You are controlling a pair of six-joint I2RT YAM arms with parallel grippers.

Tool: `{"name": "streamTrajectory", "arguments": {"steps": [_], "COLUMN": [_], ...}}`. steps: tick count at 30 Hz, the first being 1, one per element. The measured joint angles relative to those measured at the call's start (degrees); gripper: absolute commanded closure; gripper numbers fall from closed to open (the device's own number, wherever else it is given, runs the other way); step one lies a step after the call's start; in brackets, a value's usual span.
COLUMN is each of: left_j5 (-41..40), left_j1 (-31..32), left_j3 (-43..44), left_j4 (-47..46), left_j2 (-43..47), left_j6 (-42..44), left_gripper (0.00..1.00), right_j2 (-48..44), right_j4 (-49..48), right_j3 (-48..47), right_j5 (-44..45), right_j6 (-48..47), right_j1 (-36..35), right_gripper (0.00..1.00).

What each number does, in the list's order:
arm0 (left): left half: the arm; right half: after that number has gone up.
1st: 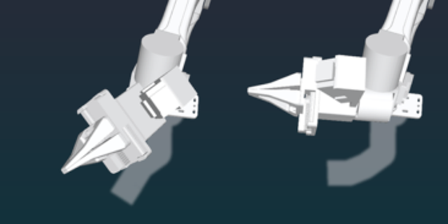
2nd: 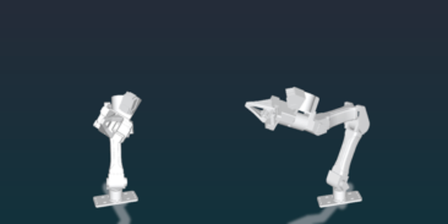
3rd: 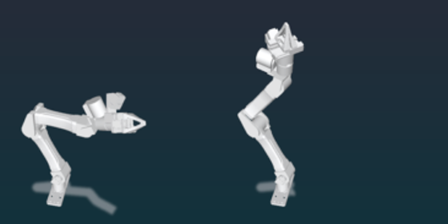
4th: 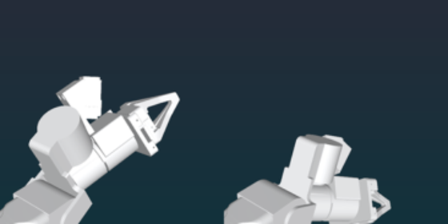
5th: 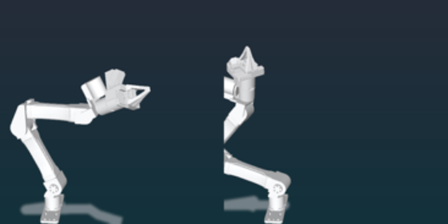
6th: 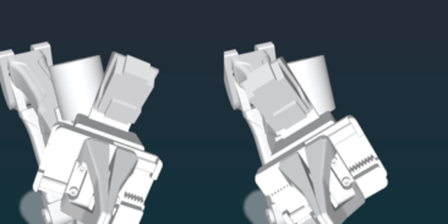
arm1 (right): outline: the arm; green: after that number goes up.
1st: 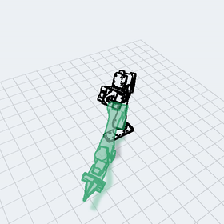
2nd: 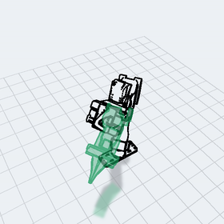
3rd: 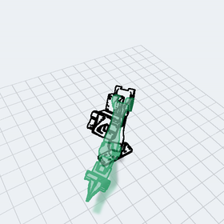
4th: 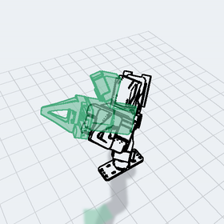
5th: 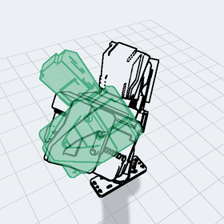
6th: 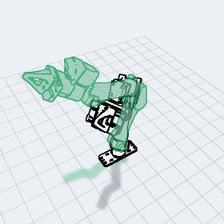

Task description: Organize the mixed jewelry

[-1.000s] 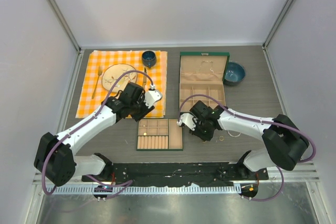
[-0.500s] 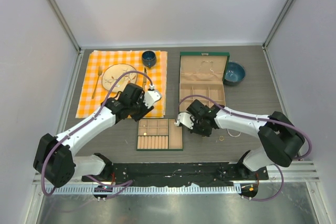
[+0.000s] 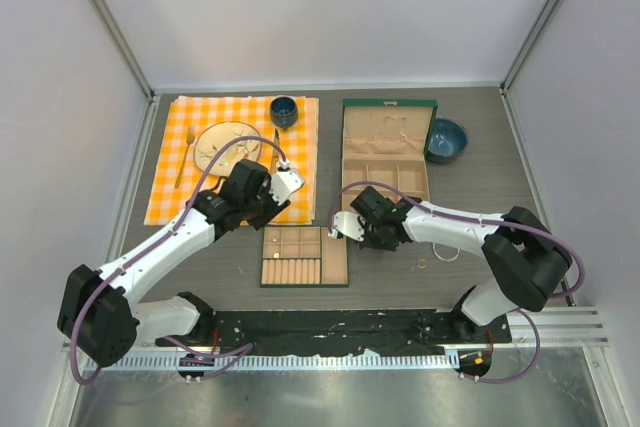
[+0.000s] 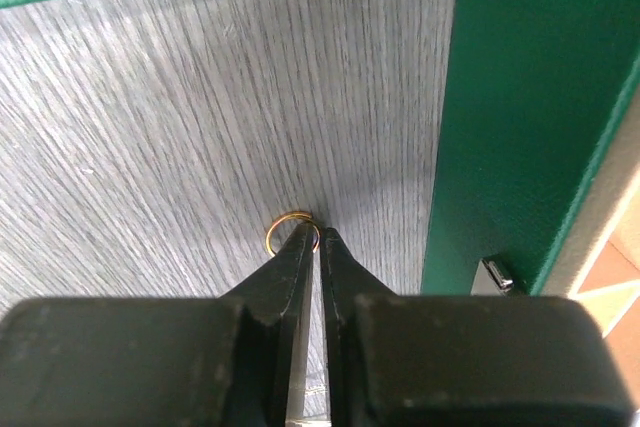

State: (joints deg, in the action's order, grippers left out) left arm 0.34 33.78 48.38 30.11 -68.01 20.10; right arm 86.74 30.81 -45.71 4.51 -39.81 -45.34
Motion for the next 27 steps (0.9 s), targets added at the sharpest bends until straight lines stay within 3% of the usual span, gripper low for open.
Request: {"name": "streamTrajectory", "arguments": {"steps": [4,7,27], "left_j5": [-0.6,-0.8,-0.8], "left_j1": [0.0,0.0,0.0], "left_j3": [-0.2,-0.5,-1.4], "left_j4": [-0.3,-0.4,-0.7], "left_j2": [0.0,0.0,0.5], "left_j6": [0.0,0.0,0.0], "left_gripper": [0.59,0.59,0.58], "right_j2": [0.4,0.4,-4.7], "right_j4": [0.0,-0.1,2.8], "right_j3": [-0.4,-0.6,-2.6], "right_j5": [0.6,0.7,-0.6], "right_j6": [-0.3,-0.1,10.1], "right_j1": [-0.3,-0.3,-0.3], "right_gripper": [0.73,0.7,0.58]}}
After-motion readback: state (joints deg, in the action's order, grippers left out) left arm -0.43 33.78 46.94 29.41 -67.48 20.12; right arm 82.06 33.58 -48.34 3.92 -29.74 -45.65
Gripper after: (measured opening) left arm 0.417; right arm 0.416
